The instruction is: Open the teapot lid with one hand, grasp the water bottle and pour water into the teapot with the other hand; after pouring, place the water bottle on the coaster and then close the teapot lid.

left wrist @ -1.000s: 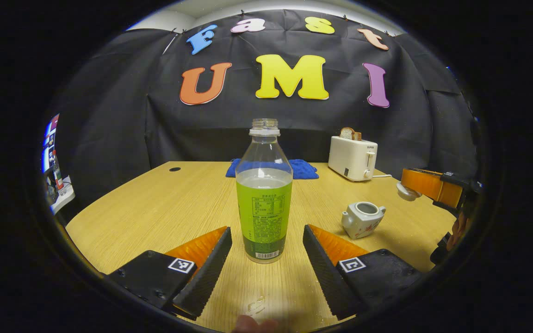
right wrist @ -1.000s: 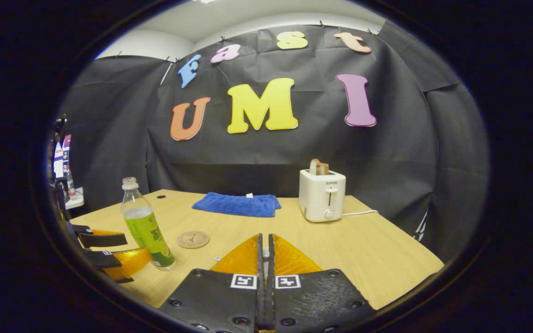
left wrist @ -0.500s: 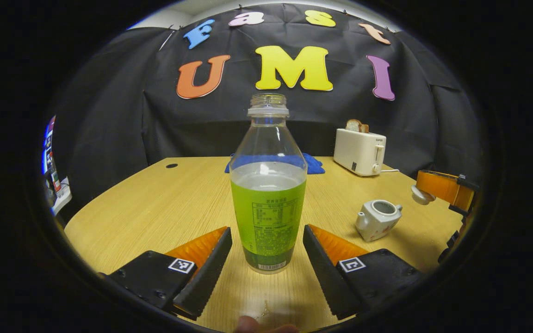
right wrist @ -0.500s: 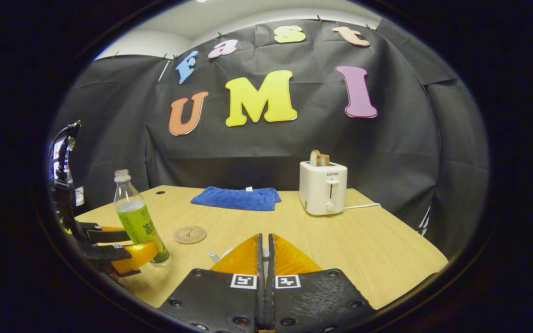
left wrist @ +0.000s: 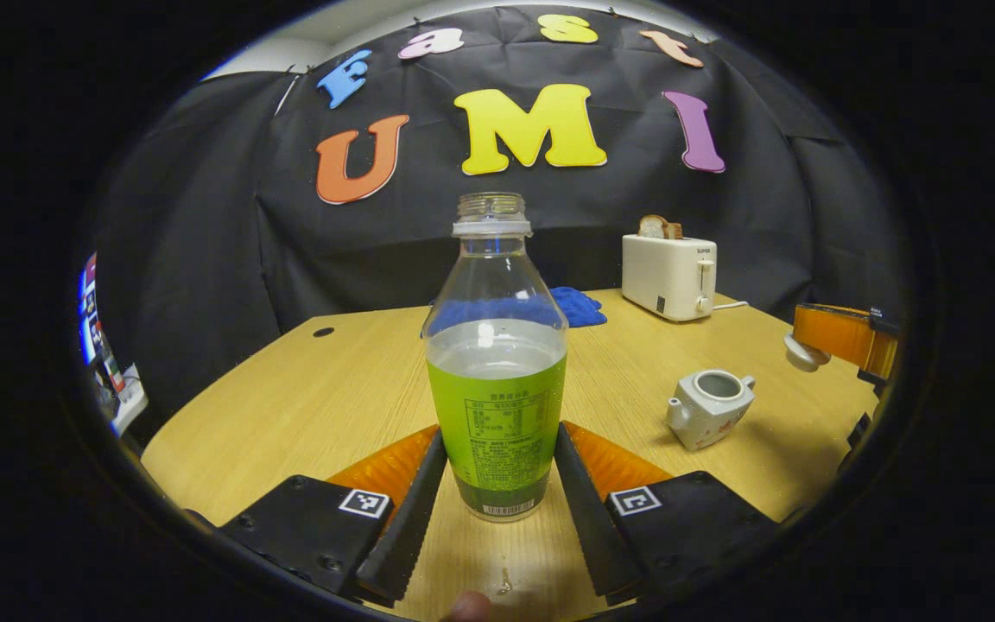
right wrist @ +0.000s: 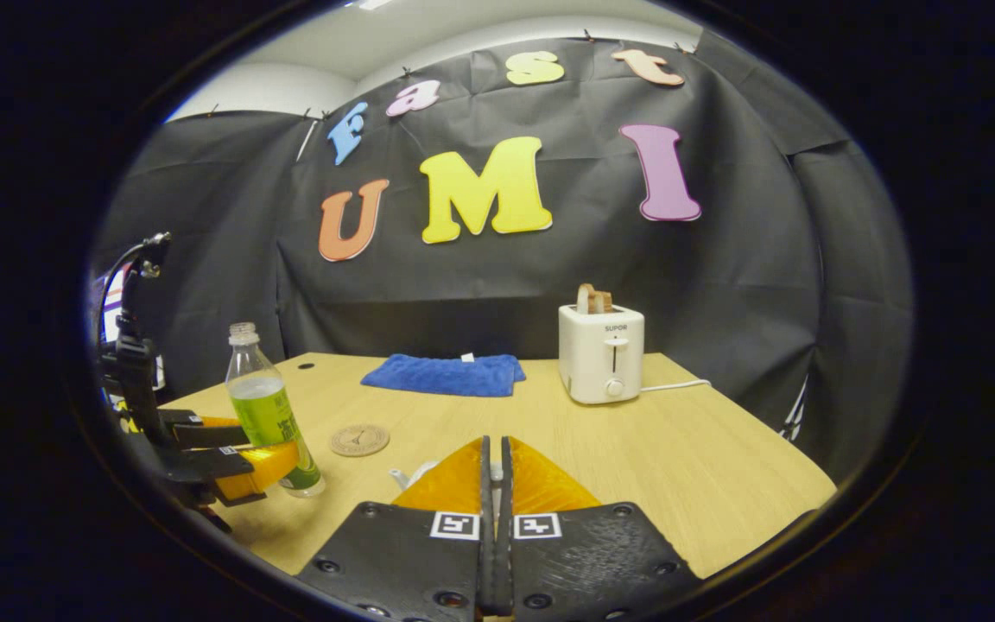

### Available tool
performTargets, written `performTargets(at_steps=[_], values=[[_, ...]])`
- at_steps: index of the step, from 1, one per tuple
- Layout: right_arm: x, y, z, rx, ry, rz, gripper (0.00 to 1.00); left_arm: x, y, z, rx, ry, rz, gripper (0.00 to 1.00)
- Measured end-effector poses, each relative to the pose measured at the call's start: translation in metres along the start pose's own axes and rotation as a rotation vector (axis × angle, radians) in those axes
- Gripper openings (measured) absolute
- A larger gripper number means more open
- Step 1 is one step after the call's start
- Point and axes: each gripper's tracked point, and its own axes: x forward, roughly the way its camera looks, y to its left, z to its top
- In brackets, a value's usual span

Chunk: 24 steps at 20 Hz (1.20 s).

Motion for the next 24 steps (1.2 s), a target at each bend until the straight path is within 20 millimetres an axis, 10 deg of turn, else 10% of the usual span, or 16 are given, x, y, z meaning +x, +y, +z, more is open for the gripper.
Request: performTargets(at_steps=[11,24], values=[[-0.017,-0.028,-0.002,0.025,-0.012,0.012,0.00,-0.009,0.028,0.031,0.600,0.041,0.154,0.75],[-0.032,-0.065,-0.010,0.009,-0.009,0.001,0.00,0.009,0.012,0.032,1.181,0.178,0.151,0.74]])
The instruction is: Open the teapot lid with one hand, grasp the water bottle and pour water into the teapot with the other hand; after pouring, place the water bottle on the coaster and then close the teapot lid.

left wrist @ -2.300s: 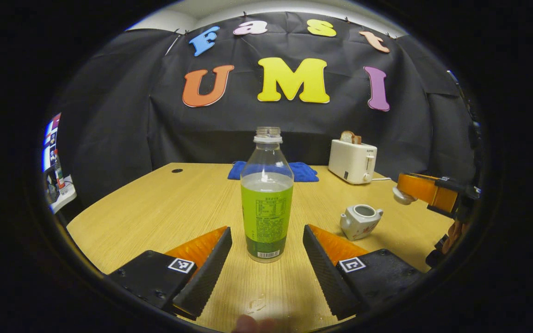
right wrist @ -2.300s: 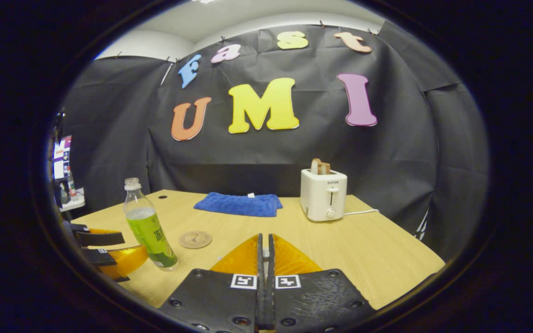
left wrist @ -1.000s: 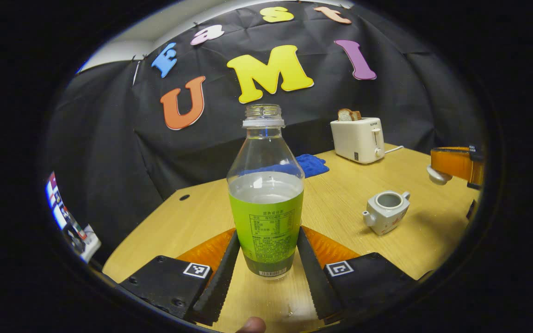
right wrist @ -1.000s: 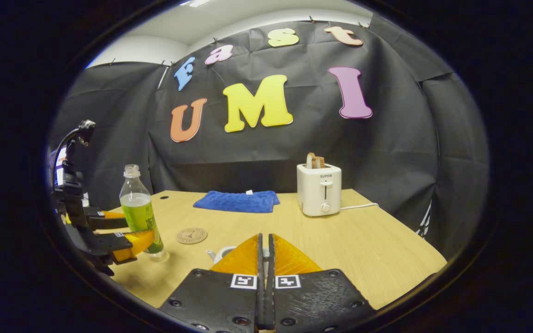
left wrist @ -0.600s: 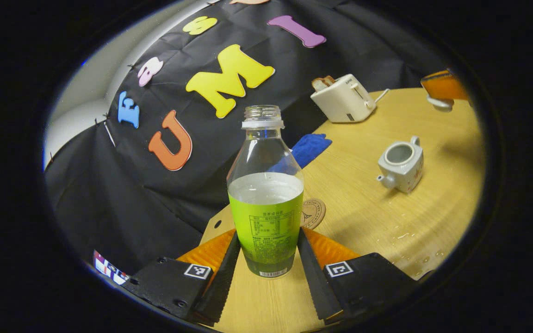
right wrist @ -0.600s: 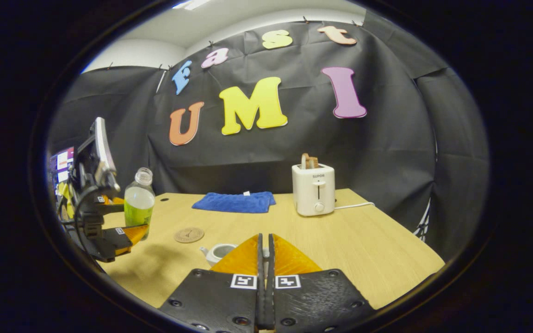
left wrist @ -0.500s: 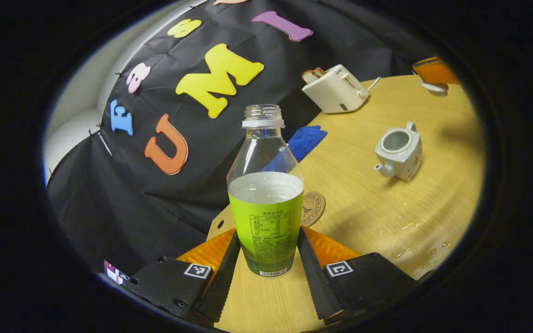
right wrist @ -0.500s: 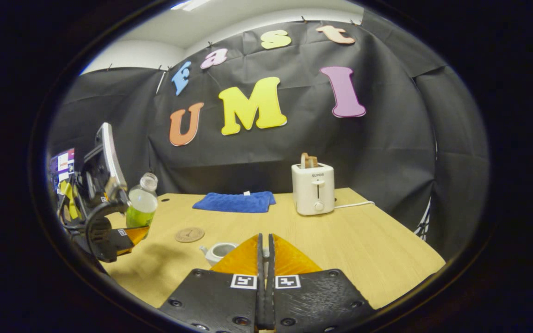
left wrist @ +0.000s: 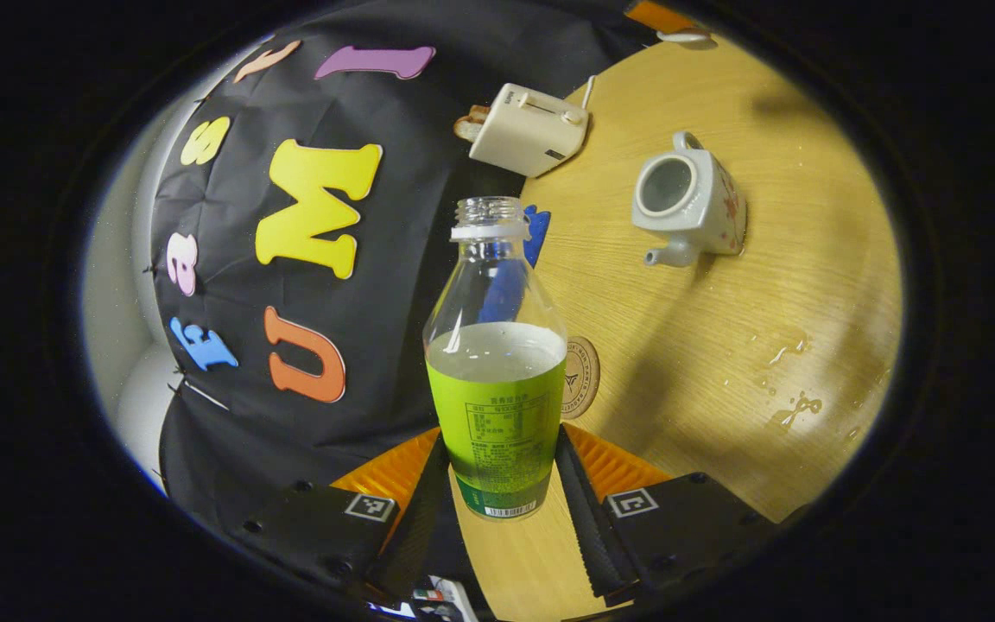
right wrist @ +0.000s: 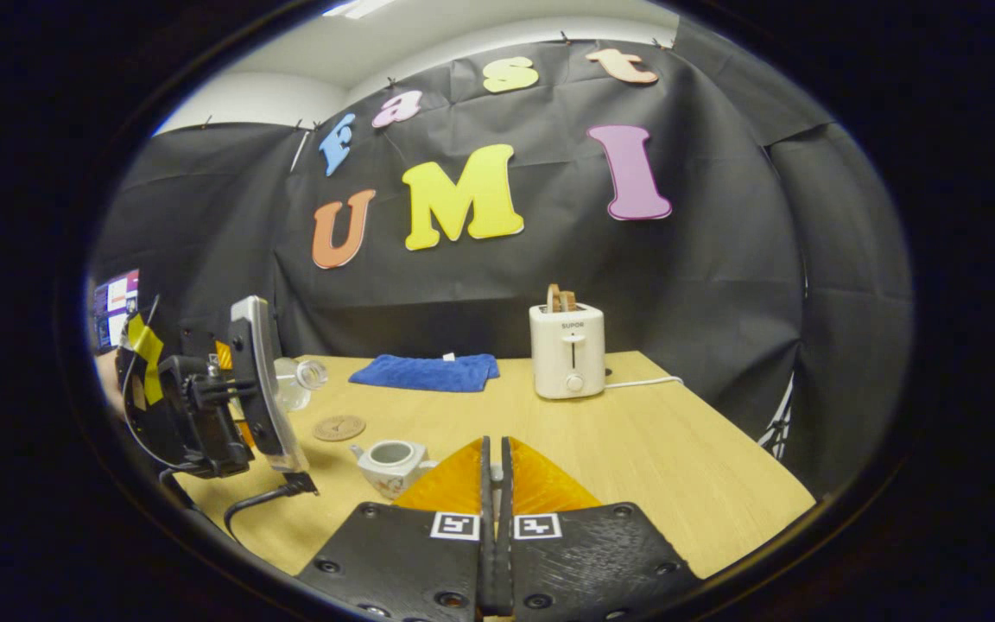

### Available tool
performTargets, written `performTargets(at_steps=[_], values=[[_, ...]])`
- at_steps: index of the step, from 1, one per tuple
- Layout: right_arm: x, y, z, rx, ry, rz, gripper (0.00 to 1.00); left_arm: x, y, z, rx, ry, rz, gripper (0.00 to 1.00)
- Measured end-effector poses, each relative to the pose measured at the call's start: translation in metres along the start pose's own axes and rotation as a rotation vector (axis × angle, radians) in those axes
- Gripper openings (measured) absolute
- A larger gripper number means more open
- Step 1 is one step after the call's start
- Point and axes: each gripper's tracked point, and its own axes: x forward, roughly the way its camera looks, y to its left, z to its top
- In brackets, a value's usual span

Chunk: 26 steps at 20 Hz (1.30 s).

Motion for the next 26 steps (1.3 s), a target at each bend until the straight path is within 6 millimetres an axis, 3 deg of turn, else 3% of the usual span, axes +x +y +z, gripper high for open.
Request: performTargets(at_steps=[6,15,21,26], values=[[-0.005,-0.013,-0.003,0.002,-0.003,-0.009,0.00,0.004,-0.001,0.009,0.234,0.039,0.020,0.74],[-0.006,-0.026,-0.008,0.016,0.006,-0.019,0.00,0.010,0.001,0.034,0.411,0.037,0.041,0.74],[-0.008,-0.034,-0.009,0.016,0.000,-0.027,0.00,0.009,0.012,0.053,0.547,0.023,0.111,0.74],[-0.010,-0.035,-0.008,0.018,-0.004,-0.029,0.00,0.009,0.020,0.056,0.637,0.032,0.151,0.74]])
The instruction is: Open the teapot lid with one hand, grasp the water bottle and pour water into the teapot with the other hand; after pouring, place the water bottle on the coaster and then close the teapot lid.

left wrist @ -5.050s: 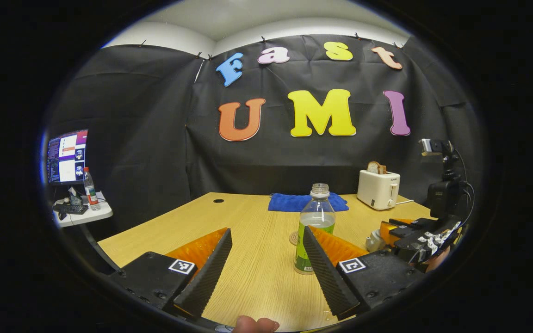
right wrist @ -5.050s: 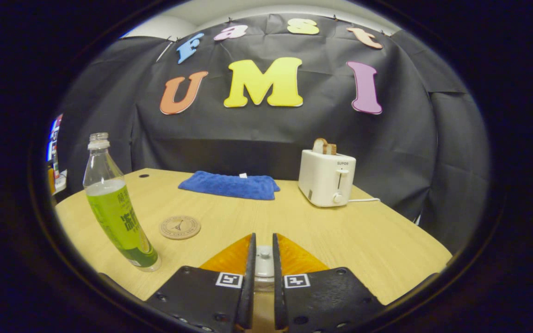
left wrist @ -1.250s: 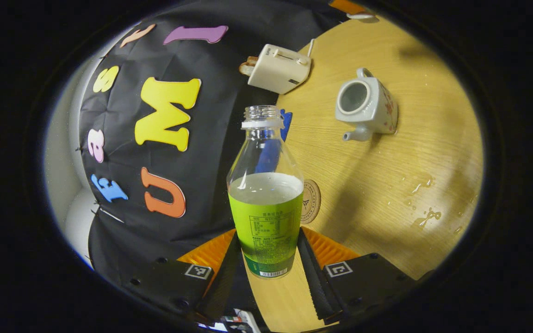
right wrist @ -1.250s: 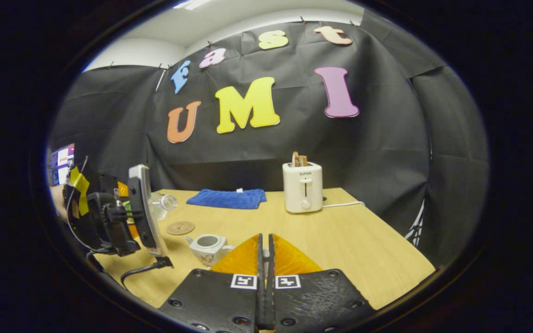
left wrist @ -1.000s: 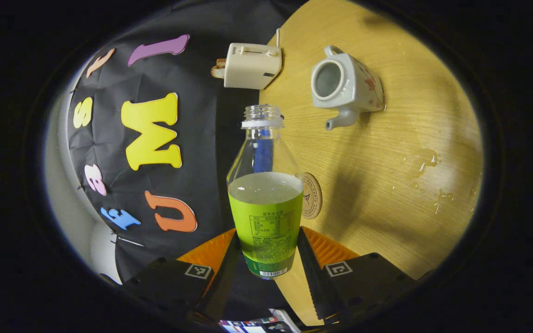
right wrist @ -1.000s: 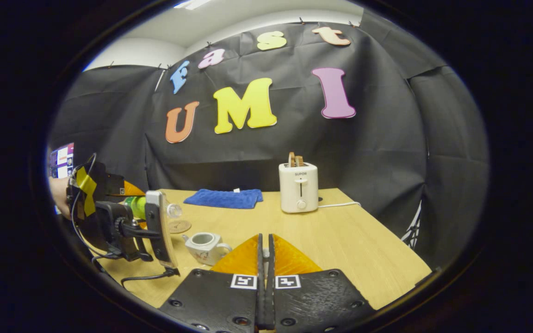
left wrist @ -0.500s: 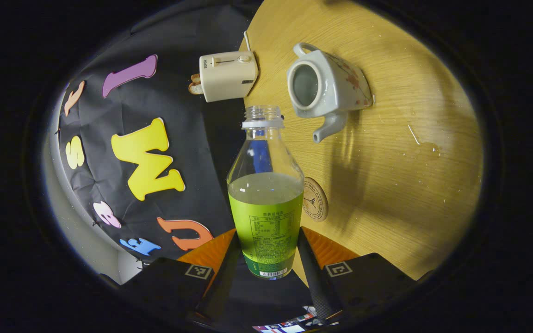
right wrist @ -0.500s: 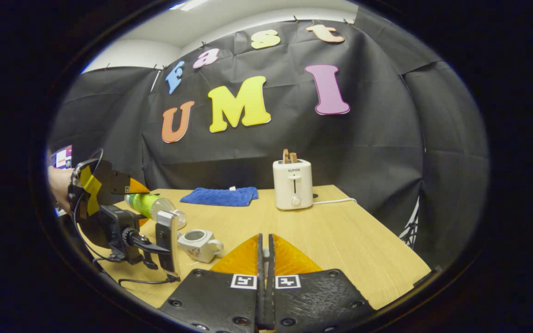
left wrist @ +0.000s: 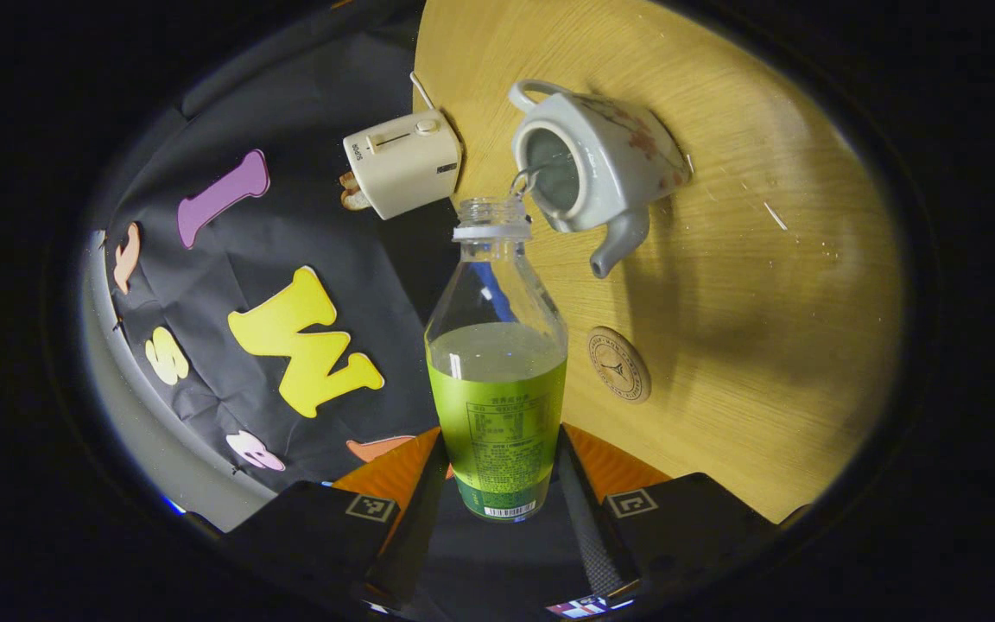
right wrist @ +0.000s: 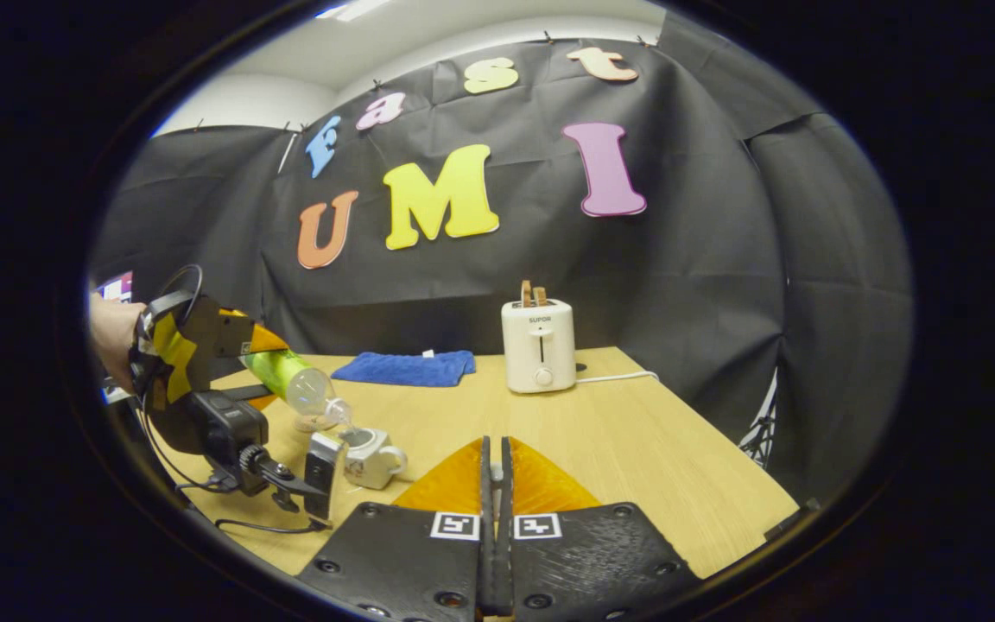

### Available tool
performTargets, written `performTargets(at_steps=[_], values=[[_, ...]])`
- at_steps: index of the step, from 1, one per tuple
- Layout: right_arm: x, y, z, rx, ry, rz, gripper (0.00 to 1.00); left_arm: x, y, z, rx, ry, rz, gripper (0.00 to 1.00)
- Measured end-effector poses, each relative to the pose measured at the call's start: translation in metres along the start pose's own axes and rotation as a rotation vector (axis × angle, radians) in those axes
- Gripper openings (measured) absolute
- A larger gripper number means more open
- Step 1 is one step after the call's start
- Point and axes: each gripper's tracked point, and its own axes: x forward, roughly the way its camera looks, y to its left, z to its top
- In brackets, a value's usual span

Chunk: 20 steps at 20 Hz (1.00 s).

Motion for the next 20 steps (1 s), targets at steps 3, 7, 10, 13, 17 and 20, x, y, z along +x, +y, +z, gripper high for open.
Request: performTargets(at_steps=[3,7,10,13,17,20], values=[[-0.001,-0.001,-0.002,0.000,0.001,0.001,0.00,0.000,0.003,-0.001,0.039,0.005,0.021,0.74],[-0.003,0.000,-0.002,-0.002,-0.001,0.002,0.00,-0.001,0.008,-0.003,0.075,0.010,0.045,0.74],[-0.003,0.002,-0.002,-0.007,-0.001,0.004,0.00,-0.004,0.019,-0.001,0.117,0.005,0.088,0.74],[-0.003,0.002,-0.002,-0.004,-0.002,0.006,0.00,-0.006,0.024,0.000,0.124,0.004,0.097,0.74],[-0.005,0.002,0.000,-0.006,-0.006,0.006,0.00,-0.007,0.029,0.001,0.150,0.008,0.111,0.74],[-0.006,0.001,-0.001,-0.005,-0.008,0.006,0.00,-0.008,0.031,0.000,0.165,0.018,0.117,0.74]])
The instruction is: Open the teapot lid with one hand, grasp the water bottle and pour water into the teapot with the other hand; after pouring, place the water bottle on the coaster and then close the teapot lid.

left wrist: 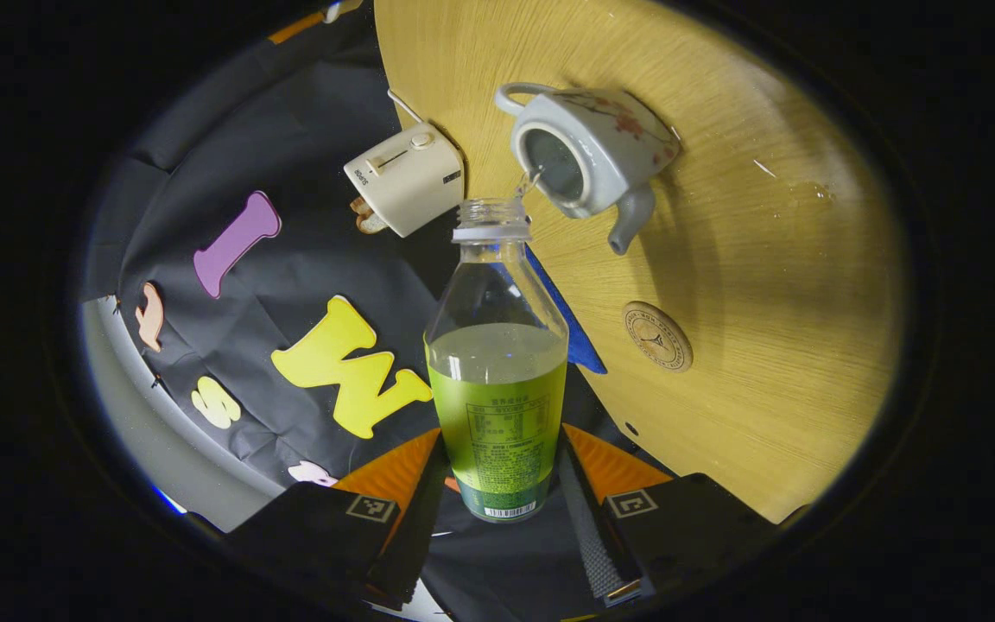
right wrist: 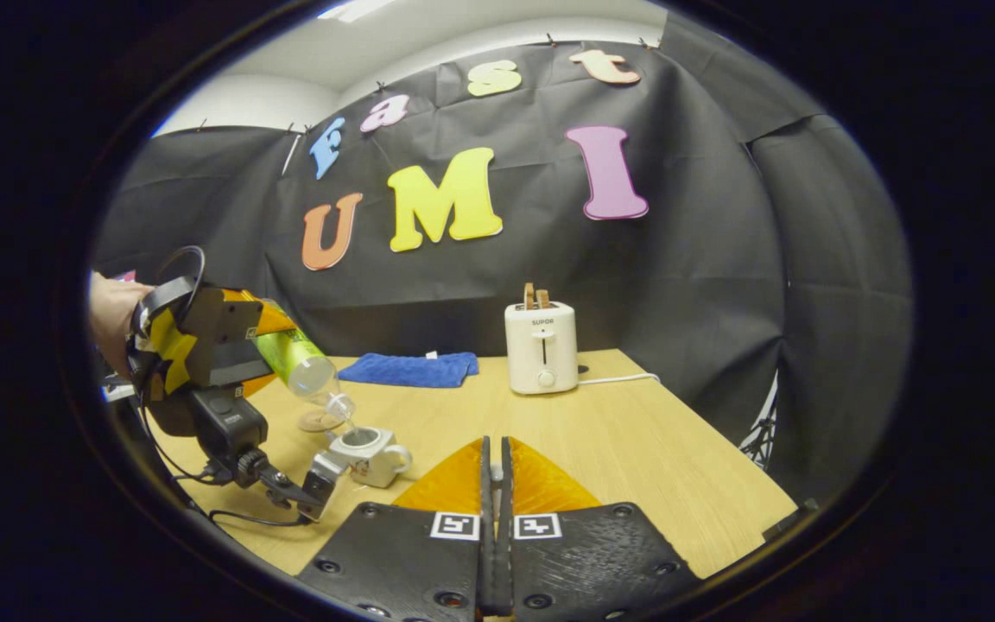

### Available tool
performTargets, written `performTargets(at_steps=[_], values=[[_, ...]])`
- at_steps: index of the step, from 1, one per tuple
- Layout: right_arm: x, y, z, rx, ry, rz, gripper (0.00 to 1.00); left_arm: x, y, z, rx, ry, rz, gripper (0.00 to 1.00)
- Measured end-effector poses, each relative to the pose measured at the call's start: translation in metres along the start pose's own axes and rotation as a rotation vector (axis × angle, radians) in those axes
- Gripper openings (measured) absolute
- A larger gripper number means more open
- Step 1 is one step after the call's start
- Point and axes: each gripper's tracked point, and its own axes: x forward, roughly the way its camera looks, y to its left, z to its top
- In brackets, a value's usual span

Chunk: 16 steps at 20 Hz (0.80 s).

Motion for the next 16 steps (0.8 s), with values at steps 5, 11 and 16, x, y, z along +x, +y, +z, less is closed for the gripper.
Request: performTargets(at_steps=[5,11,16], values=[[0.0014,0.0004,-0.0022,0.006,0.005,0.009,0.00,0.0003,0.0044,0.0022,0.028,0.008,0.012,0.74],[0.0013,-0.0009,-0.0026,0.008,0.005,0.007,0.00,0.0013,0.0068,0.0038,0.038,0.005,0.019,0.73],[0.0006,-0.0017,-0.0021,0.007,0.004,0.005,0.00,0.0016,0.0065,0.0036,0.038,0.004,0.018,0.73]])
